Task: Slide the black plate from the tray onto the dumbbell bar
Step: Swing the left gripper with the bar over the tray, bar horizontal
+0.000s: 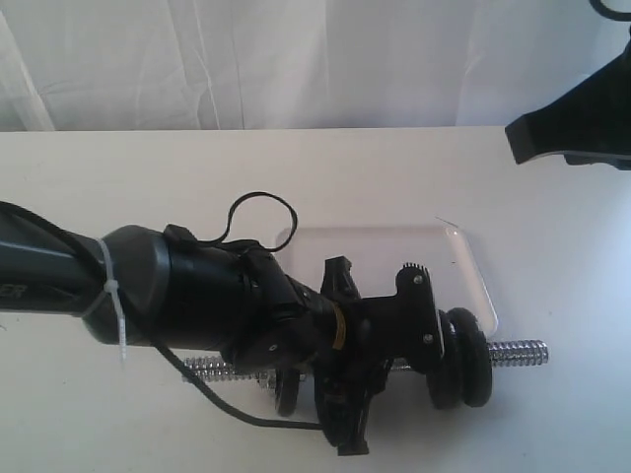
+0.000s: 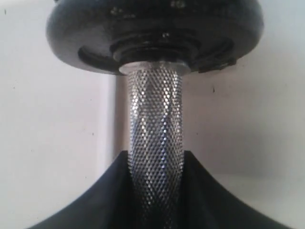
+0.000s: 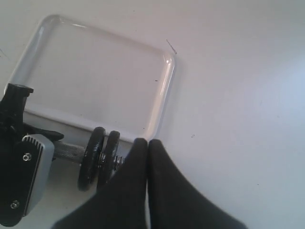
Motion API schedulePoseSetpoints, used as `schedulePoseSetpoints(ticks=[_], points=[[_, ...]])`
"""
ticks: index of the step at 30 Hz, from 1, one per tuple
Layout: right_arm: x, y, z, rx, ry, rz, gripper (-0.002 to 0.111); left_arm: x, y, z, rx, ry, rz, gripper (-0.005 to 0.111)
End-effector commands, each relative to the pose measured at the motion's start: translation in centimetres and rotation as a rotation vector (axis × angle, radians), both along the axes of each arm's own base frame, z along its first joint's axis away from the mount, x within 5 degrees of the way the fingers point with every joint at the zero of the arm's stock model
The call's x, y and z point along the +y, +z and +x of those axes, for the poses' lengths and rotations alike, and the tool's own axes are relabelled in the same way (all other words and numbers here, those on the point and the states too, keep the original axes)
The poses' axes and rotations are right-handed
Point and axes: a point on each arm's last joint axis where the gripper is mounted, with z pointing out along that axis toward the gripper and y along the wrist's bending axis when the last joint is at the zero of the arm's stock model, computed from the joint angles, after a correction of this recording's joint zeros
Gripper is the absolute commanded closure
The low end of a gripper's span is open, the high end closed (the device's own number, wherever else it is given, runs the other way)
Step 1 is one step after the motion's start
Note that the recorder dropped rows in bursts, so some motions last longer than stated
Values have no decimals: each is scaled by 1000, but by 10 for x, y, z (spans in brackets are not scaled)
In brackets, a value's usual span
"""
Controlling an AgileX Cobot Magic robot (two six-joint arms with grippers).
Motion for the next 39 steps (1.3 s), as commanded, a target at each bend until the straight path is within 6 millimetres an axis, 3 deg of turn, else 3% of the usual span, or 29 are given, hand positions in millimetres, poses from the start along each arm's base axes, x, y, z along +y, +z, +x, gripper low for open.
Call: schedulePoseSetpoints(ticks=[1,26,35,39], points=[[-3,1,-1,-7,-10,-6,108,-18,57,4,-132,-14,-298,107],[-3,0,-1,-4,-11,-5,108,-10,45,2,-62,12,-157,107],[-3,0,-1,-4,-11,-5,108,-10,45,2,-61,12,-154,76],[-3,0,-1,-4,-11,-5,108,-8,43,2,-52,16,-133,72]])
